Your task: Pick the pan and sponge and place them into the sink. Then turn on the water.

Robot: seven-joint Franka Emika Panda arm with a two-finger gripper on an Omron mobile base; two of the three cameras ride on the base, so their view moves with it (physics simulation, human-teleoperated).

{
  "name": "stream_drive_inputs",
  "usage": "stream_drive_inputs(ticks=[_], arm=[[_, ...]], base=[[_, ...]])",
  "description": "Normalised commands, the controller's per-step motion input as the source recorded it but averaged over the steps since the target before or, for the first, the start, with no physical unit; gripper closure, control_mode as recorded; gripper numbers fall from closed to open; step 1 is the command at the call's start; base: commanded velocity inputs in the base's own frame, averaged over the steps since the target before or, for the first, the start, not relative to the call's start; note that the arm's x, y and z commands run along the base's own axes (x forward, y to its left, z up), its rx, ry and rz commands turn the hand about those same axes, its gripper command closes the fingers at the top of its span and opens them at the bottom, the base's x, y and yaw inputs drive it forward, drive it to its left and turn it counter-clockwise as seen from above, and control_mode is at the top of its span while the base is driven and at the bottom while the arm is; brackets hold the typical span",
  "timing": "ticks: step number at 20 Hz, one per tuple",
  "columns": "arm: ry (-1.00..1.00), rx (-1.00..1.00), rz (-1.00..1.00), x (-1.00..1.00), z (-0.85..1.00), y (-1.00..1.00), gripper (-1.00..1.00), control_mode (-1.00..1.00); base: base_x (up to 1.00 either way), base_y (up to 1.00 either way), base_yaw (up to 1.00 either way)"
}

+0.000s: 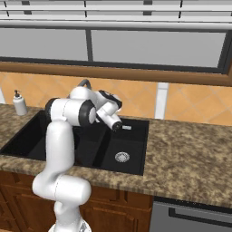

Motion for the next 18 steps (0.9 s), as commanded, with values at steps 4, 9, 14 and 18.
stream_drive_inputs(ticks=[4,9,14,18], arm=[[0.00,0.00,0.00,0.50,-0.09,0.00,-1.00,-1.00],[0.00,0.00,0.00,0.50,-0.10,0.00,-1.00,-1.00],[-0.04,0.01,-0.02,0.24,-0.05,0.00,-1.00,-1.00],[-0.08,0.03,-0.04,0.12,-0.04,-0.02,1.00,-1.00]], base=[[0.00,0.00,0.00],[0.00,0.00,0.00],[0.00,0.00,0.00],[0.00,0.00,0.00]])
